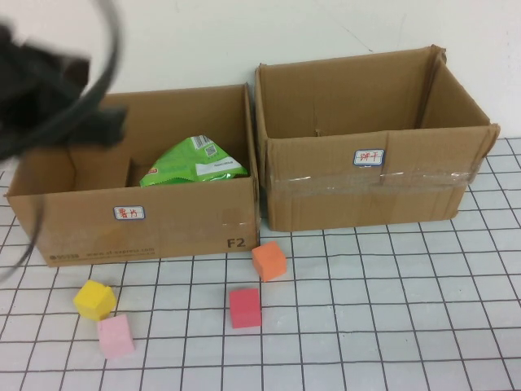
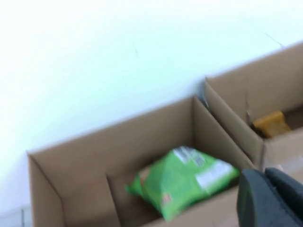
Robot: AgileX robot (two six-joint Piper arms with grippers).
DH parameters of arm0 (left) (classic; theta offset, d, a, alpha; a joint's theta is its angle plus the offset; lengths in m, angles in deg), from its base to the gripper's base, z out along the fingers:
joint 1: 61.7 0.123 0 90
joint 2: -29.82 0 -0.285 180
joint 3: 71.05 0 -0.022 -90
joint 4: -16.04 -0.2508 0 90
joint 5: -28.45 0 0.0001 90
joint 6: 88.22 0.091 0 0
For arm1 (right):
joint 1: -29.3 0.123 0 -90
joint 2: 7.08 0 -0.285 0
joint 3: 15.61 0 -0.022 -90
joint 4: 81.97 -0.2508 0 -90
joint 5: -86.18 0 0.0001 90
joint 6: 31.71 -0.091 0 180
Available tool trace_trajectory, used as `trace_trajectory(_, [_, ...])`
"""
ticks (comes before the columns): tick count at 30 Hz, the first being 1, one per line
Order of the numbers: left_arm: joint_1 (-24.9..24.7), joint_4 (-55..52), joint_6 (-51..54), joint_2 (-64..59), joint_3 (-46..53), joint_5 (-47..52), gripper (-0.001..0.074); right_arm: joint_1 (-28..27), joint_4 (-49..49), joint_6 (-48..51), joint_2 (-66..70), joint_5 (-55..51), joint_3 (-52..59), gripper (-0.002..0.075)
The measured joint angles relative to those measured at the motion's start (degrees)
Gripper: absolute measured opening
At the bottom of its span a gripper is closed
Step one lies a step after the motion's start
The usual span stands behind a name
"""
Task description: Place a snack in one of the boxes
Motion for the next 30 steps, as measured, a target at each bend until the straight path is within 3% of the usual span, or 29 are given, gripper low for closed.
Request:
trace_trajectory(7, [0.0, 5.1, 0.0, 11.6, 11.2, 0.3, -0.0001, 0.0, 0.0, 0.0, 0.0, -0.1, 0.0, 0.0001])
trace_trajectory(17, [1.0, 6.7, 0.1, 17.1, 21.2, -0.1, -0.0001, 0.0, -0.1, 0.0, 0.0, -0.1, 0.0, 0.0001])
trace_trajectory(30, [18.4, 14.4, -4.3, 52.0, 48.9, -8.7, -0.0001, 0.0, -0.6, 0.0, 0.0, -0.1, 0.1, 0.0001])
